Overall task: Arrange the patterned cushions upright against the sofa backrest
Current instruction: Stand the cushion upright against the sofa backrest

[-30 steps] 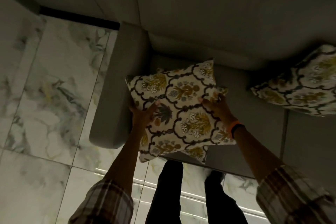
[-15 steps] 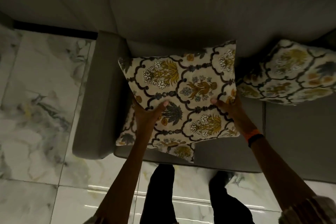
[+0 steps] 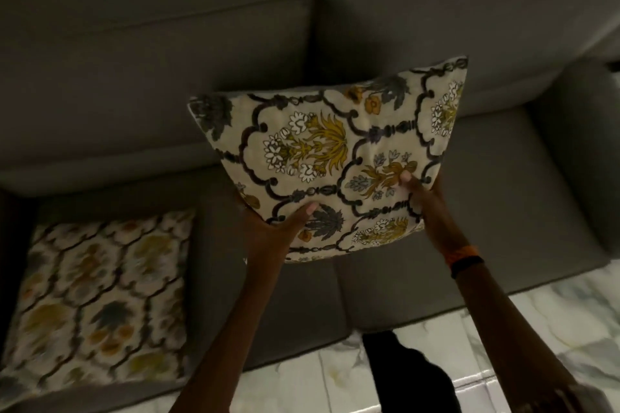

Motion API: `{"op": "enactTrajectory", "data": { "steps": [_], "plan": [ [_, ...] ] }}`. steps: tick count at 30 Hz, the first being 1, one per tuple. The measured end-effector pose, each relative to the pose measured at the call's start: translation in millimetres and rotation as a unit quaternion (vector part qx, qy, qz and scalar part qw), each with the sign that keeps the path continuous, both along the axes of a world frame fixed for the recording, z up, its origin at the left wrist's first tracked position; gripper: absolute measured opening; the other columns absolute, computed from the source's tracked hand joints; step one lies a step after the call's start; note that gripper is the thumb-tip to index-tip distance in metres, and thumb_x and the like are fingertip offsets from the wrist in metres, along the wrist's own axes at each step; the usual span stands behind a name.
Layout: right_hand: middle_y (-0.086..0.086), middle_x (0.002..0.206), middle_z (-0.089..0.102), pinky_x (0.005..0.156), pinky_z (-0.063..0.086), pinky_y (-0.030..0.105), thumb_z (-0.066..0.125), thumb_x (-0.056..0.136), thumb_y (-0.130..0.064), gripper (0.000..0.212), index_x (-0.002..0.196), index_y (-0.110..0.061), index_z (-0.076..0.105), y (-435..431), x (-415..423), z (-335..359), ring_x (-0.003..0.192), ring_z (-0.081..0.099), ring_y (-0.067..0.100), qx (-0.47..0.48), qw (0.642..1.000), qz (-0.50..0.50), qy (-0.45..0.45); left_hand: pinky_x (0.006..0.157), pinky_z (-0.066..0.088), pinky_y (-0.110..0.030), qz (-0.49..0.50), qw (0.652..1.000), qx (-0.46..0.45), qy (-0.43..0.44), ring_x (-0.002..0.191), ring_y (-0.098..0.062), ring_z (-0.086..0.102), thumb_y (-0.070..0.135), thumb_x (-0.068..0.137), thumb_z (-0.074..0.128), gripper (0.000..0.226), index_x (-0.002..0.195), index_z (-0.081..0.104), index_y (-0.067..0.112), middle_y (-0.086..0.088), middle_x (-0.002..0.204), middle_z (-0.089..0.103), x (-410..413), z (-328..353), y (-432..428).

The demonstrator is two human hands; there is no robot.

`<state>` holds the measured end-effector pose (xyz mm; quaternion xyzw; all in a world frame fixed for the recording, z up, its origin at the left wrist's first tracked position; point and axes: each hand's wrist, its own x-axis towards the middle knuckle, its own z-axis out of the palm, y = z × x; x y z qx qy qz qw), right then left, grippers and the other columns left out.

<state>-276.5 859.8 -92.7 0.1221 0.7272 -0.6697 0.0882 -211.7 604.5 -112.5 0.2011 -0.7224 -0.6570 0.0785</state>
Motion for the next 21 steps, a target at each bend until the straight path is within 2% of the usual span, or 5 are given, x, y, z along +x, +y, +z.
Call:
{"op": "enactTrajectory", "data": {
  "steps": [4,7,15,18,21],
  "plan": [
    [-0.017,0.13,0.072,0.085,0.064,0.017,0.054,0.099,-0.033,0.043,0.142,-0.037,0.049,139,-51,-8,0.11,0.075,0.0,0.007,0.999,-0.03,-0.011,0.106,0.055,-0.039,-0.097,0.995,0.008,0.002,0.123,-0.001,0.062,0.016,0.075,0.087,0.072,0.128,0.054,0.051,0.022,0.127,0.068,-55,-18,130],
    [0.004,0.144,0.063,0.08,0.062,0.014,0.049,0.098,-0.045,0.062,0.156,-0.024,0.039,233,-103,-28,0.11,0.071,0.008,0.023,0.999,-0.03,-0.027,0.118,0.042,-0.049,-0.156,0.988,-0.004,-0.018,0.141,-0.023,0.048,0.051,0.068,0.083,0.104,0.152,0.03,0.02,-0.01,0.152,0.049,-105,-36,209],
    [0.009,0.165,0.048,0.123,0.044,0.051,0.021,0.115,-0.044,0.056,0.167,-0.022,0.025,385,-206,-83,0.147,0.053,0.028,-0.014,0.995,-0.099,-0.001,0.098,0.04,0.001,-0.225,0.974,-0.021,-0.027,0.131,-0.012,0.049,0.043,0.076,0.081,0.092,0.139,0.017,0.06,0.013,0.139,0.048,-219,-91,361],
    [0.006,0.164,0.05,0.115,0.053,0.035,0.01,0.117,-0.043,0.057,0.167,-0.022,0.027,424,-235,-95,0.144,0.057,0.02,-0.01,0.99,-0.136,0.033,0.106,0.034,-0.001,-0.243,0.97,-0.008,-0.01,0.134,0.009,0.042,0.054,0.071,0.08,0.1,0.149,0.018,0.042,0.02,0.144,0.041,-252,-94,403],
    [-0.006,0.156,0.058,0.109,0.055,0.025,0.01,0.115,-0.048,0.059,0.167,-0.025,0.03,455,-262,-112,0.138,0.062,0.008,-0.01,0.984,-0.174,0.029,0.124,0.033,-0.032,-0.29,0.956,-0.027,-0.035,0.144,-0.018,0.043,0.048,0.076,0.076,0.094,0.148,0.039,0.002,-0.011,0.151,0.049,-275,-106,433]
  ]
}}
